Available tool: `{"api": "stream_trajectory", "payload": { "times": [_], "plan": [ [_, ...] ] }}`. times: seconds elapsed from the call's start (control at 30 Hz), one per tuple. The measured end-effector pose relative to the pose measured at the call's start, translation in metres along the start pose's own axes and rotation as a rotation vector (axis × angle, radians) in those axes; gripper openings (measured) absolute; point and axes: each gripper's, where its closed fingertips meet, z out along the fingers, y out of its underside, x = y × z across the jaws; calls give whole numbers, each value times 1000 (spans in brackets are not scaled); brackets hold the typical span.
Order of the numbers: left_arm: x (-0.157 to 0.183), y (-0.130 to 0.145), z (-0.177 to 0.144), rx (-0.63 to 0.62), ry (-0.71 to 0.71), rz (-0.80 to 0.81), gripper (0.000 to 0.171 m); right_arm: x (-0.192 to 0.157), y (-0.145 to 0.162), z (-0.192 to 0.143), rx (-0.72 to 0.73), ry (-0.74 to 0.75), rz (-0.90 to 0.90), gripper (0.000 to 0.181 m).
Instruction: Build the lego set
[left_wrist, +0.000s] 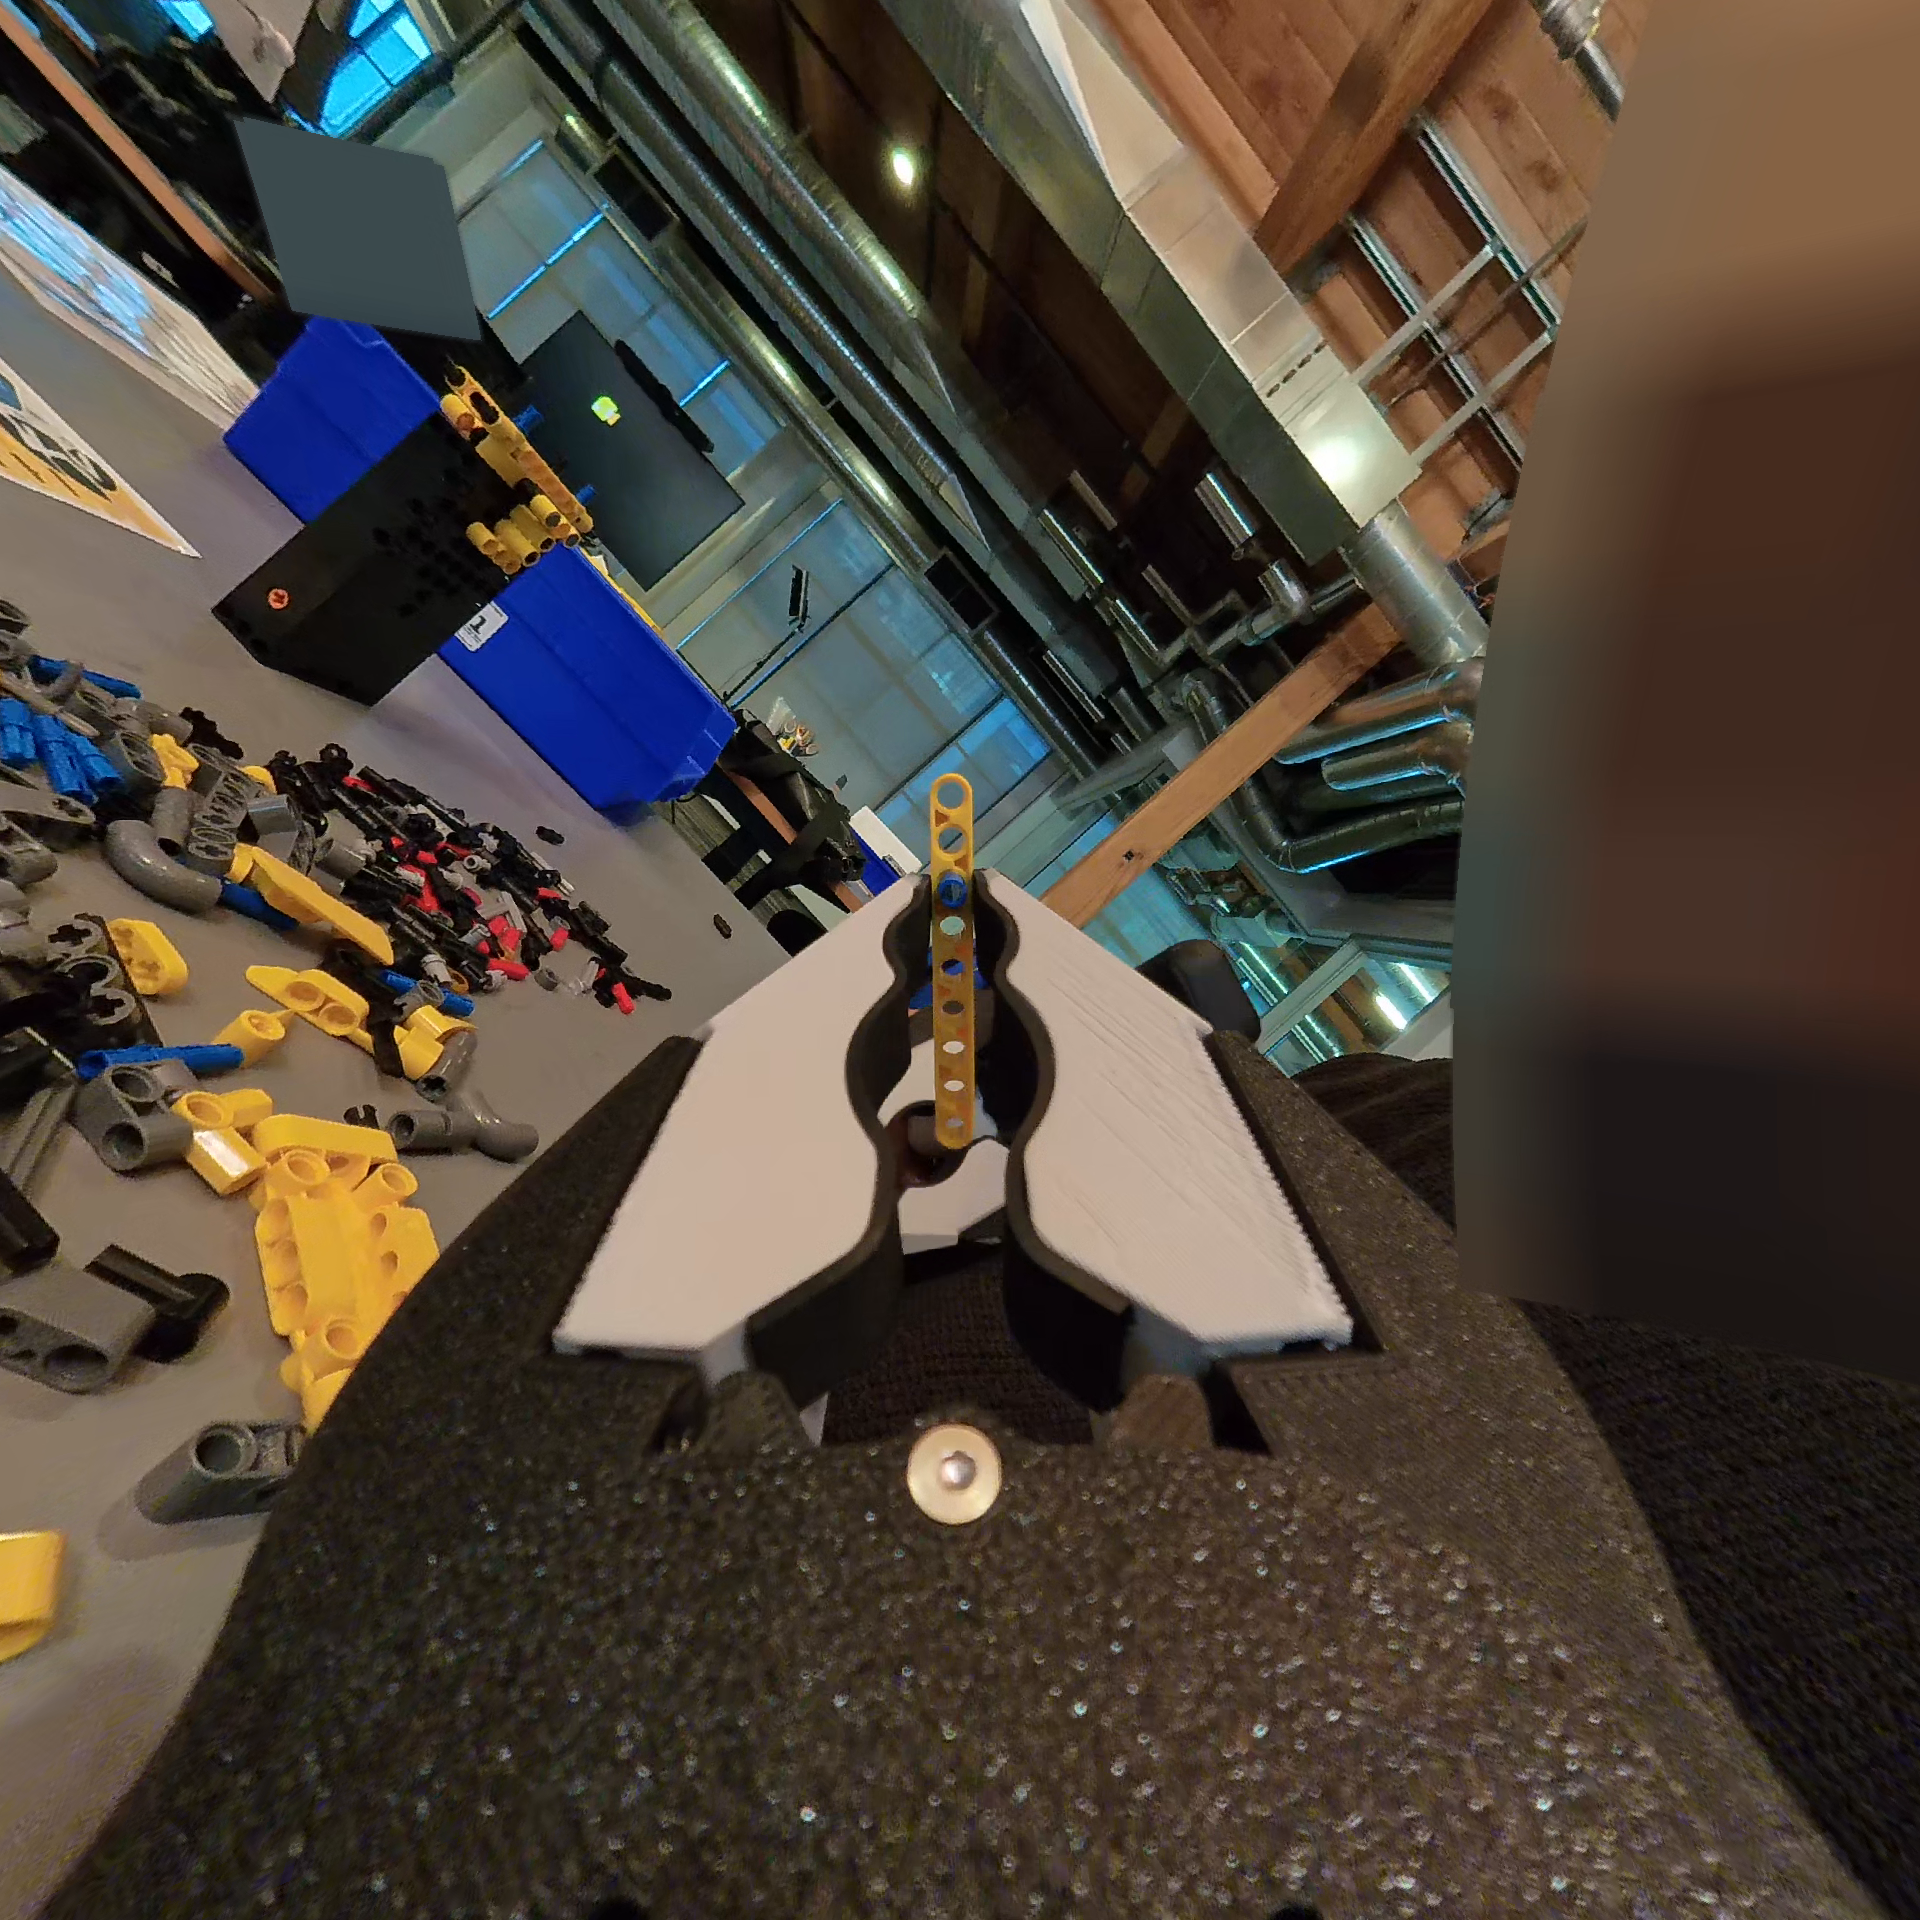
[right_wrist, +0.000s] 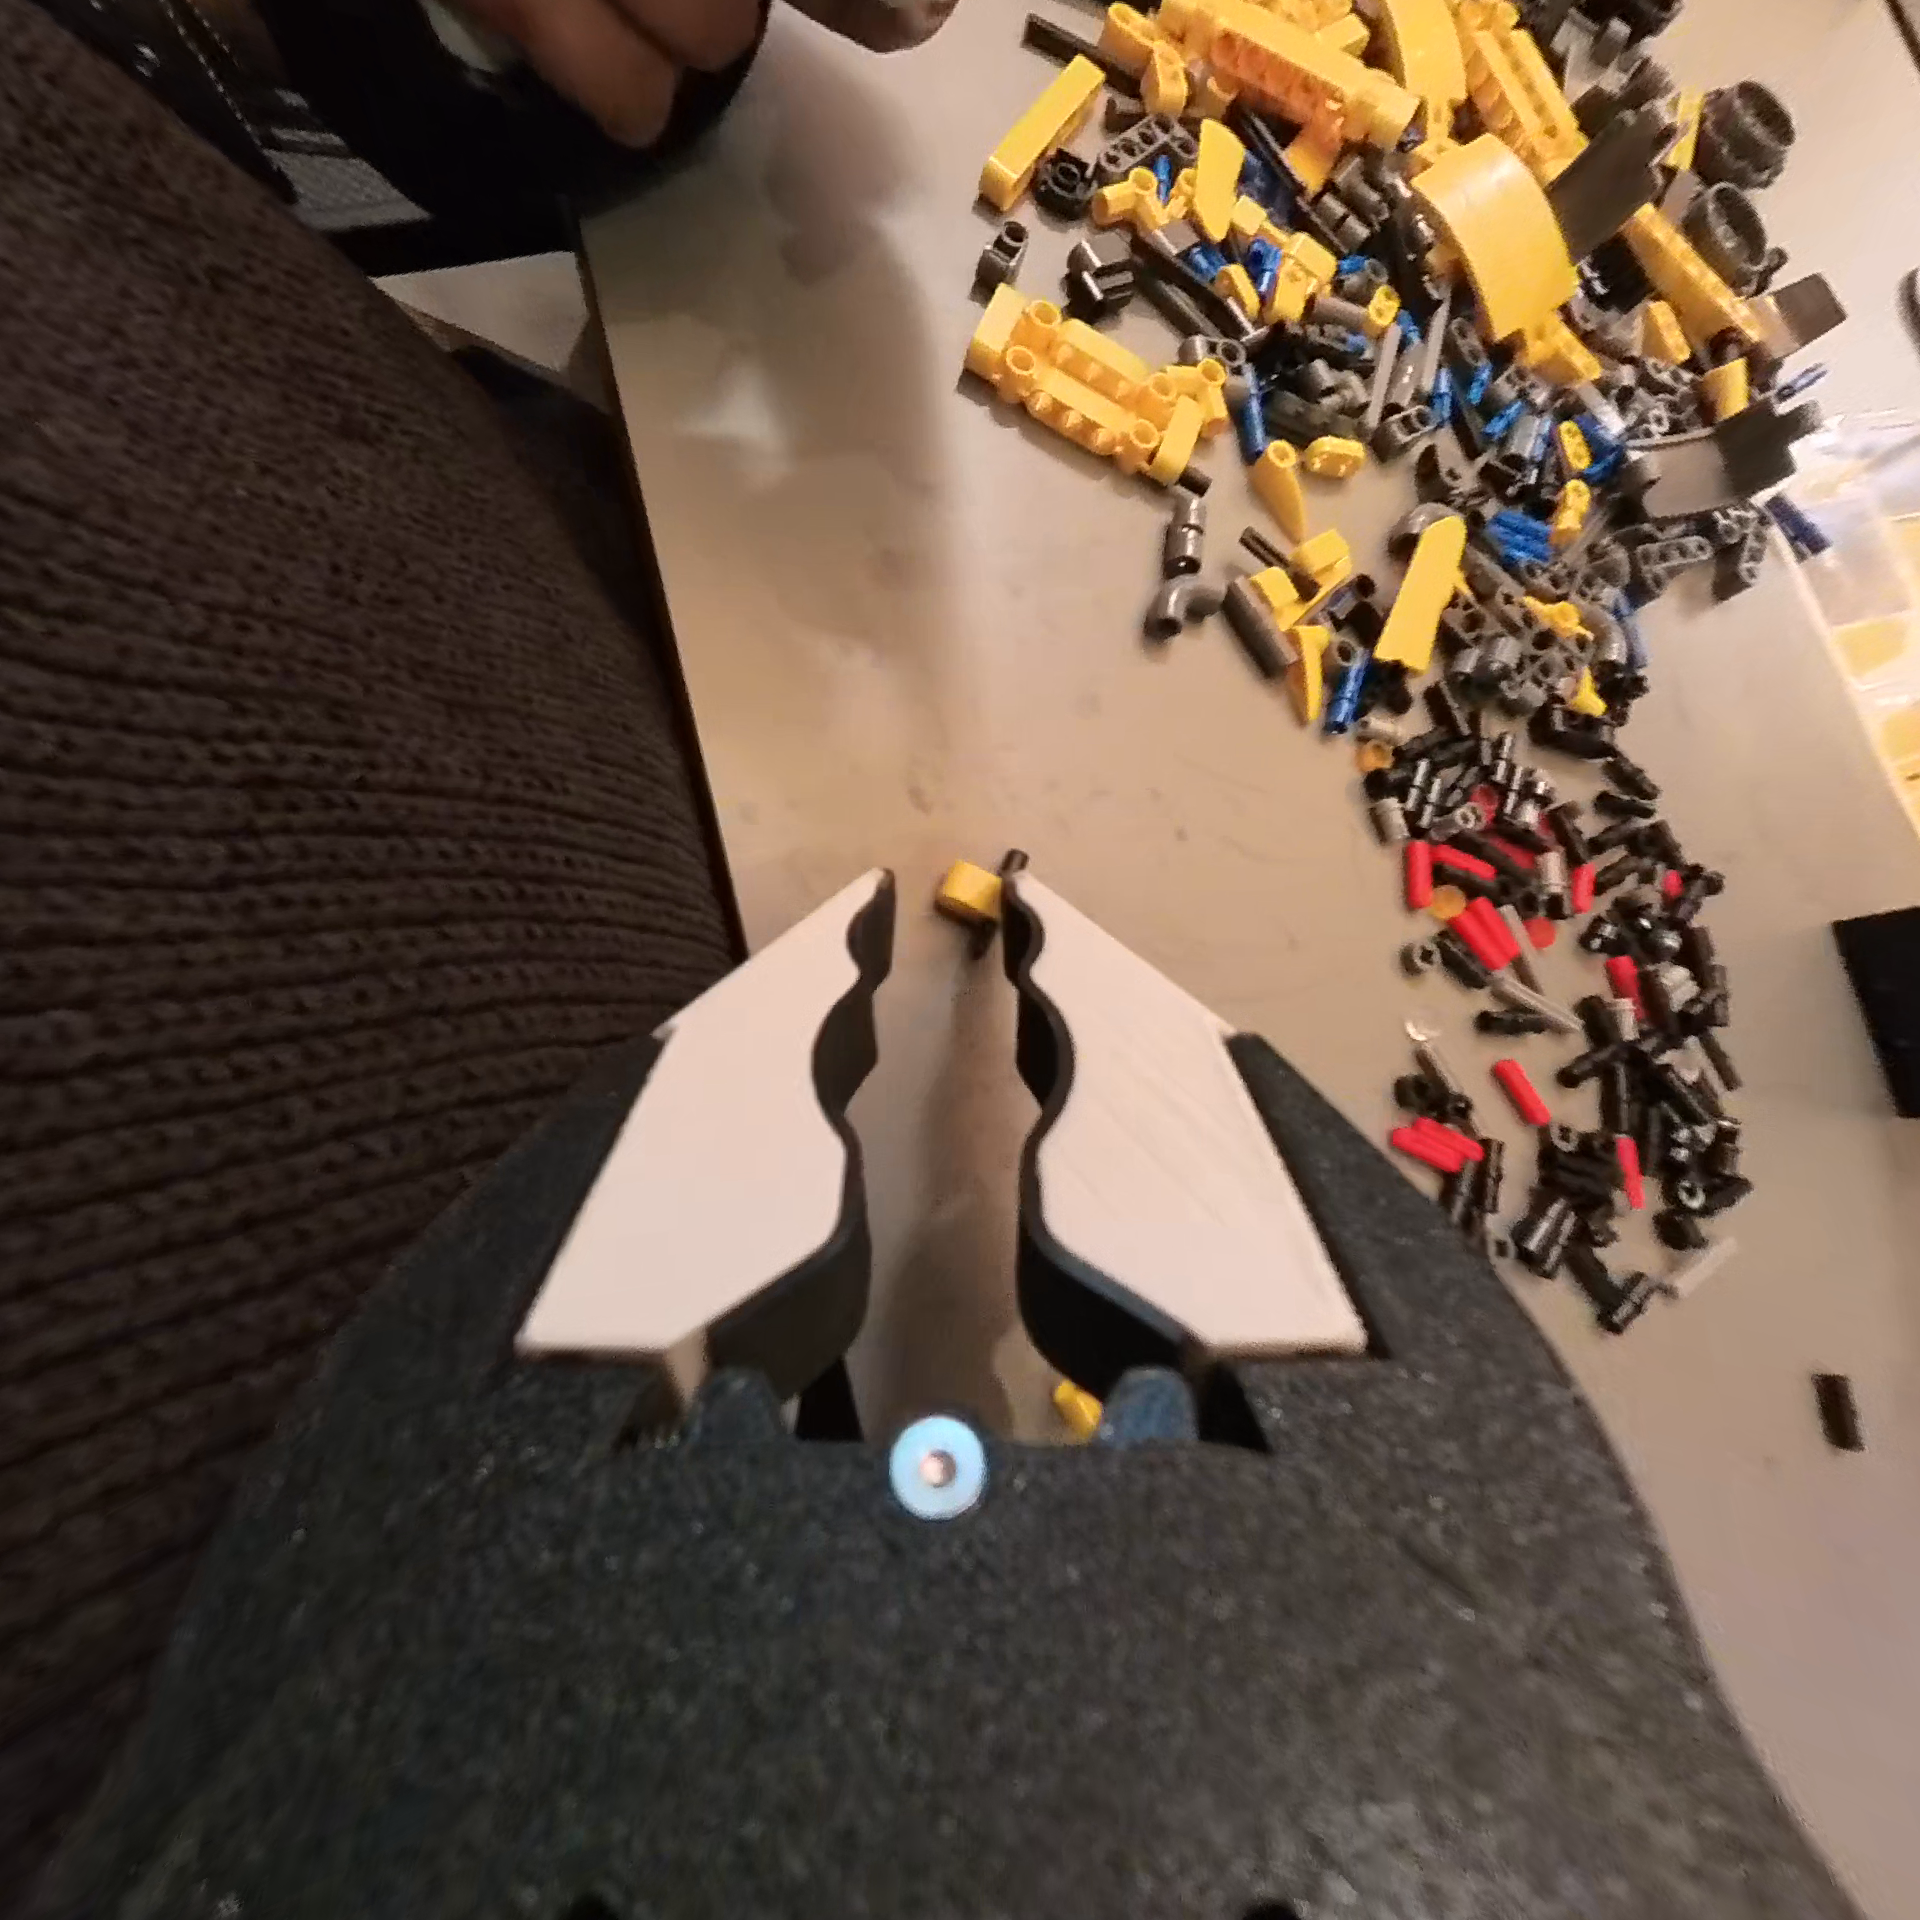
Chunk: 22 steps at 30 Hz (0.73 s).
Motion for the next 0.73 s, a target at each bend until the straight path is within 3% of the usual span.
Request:
{"api": "stream_trajectory", "payload": {
  "times": [0.23,0.4,0.53,0.73],
  "plan": [
    [0,0,0,0,1,-1,6,3,3,3,-20,-5,41,10],
    [0,0,0,0,4,-3,7,5,1,4,-4,-63,169,9],
    [3,1,0,-4,21,-3,7,7,-22,-4,140,-167,316,8],
    [10,10,3,-52,67,-20,7,16,-90,-40,456,-458,559,8]
  ]
}}
